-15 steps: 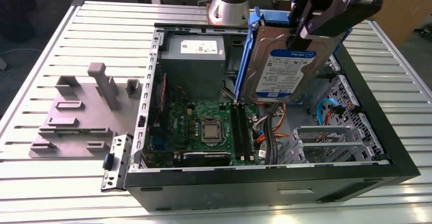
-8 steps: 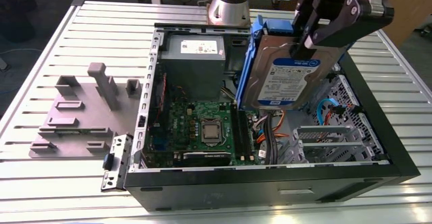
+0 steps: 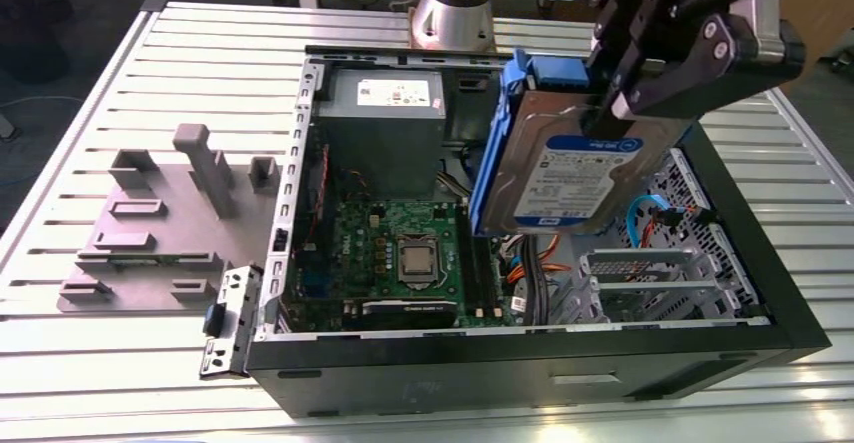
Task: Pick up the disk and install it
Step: 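Pick up the disk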
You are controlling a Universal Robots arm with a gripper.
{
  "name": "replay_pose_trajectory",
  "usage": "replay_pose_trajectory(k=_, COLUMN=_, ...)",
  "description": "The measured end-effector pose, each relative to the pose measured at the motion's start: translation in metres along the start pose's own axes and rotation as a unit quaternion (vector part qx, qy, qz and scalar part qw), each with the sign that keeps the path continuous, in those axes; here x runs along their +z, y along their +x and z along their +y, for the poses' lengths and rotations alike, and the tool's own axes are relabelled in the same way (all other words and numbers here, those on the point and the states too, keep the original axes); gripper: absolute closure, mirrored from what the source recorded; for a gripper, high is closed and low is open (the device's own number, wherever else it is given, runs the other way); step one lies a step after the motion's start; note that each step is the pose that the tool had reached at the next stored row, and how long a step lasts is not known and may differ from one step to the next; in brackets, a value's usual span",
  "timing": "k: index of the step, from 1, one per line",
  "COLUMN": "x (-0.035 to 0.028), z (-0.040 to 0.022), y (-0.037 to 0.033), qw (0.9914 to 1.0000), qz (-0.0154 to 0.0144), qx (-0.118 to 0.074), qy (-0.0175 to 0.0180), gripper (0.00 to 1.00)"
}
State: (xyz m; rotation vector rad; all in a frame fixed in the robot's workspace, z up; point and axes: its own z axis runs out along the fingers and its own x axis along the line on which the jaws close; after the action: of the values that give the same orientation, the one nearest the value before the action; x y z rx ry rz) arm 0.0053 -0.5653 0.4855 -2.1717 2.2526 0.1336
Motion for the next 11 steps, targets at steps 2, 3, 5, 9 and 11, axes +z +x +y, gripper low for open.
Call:
replay_pose_trajectory(k=2, x=-0.0001, z=-0.0002, y=0.0045, qw=1.00000, qz=0.0000, qx=0.000, qy=0.0000, gripper=0.65)
replay_pose_trajectory(k=3, x=-0.0002, z=-0.0003, y=0.0065, qw=1.00000, qz=0.0000, qx=0.000, qy=0.0000, gripper=0.65)
replay_pose_trajectory(k=5, x=-0.0004, z=-0.0005, y=0.0105, qw=1.00000, qz=0.0000, qx=0.000, qy=0.0000, gripper=0.65)
replay_pose_trajectory(k=9, x=-0.0005, z=-0.0006, y=0.0149, qw=1.00000, qz=0.0000, qx=0.000, qy=0.0000, gripper=0.65)
replay_pose_trajectory(k=11, x=-0.0005, z=-0.0007, y=0.0149, qw=1.00000, qz=0.0000, qx=0.000, qy=0.0000, gripper=0.65)
